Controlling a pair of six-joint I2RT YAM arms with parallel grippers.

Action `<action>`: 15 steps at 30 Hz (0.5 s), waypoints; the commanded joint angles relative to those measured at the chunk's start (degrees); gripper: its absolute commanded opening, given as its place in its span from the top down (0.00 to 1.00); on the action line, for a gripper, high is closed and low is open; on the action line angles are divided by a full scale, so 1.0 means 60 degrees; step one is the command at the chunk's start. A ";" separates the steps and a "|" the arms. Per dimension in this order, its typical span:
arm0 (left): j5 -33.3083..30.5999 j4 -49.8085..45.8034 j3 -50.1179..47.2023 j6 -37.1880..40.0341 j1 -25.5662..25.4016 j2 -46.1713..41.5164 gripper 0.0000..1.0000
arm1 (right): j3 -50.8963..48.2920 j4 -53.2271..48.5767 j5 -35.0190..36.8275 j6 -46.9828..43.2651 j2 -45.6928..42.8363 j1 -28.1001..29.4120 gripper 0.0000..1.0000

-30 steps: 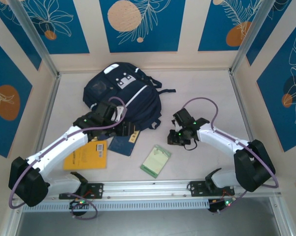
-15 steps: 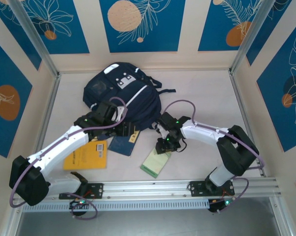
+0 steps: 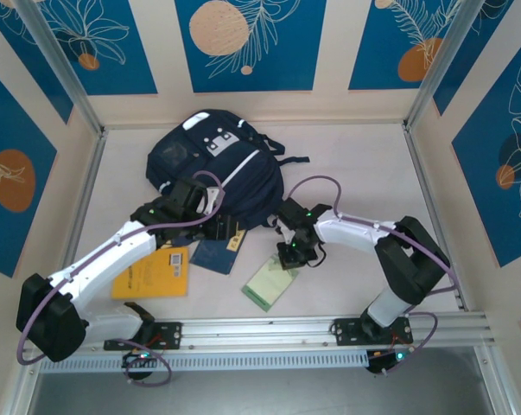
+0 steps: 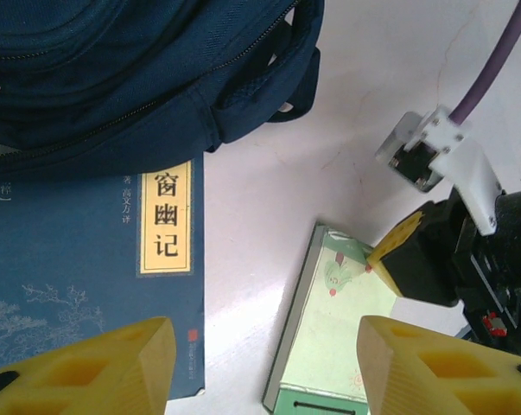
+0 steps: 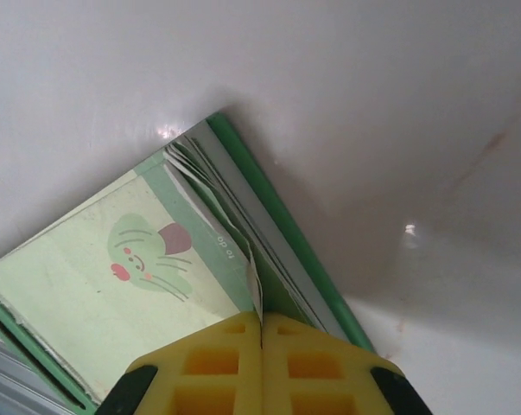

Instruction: Pack books, pencil case, and school supplies into a backpack

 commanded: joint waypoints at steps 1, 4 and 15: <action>-0.0216 0.0178 -0.0163 0.0054 -0.0080 0.0059 0.41 | -0.0675 0.0628 -0.0230 0.1326 -0.0826 -0.0918 1.00; -0.0222 0.0276 -0.0298 -0.0126 -0.0081 0.0107 0.41 | -0.1856 0.1549 -0.0995 0.2669 -0.1783 -0.1850 1.00; 0.0117 0.1701 -0.0864 -0.1117 -0.0986 0.1468 0.41 | -0.3476 0.1354 -0.0570 0.3755 -0.4337 -0.2069 0.54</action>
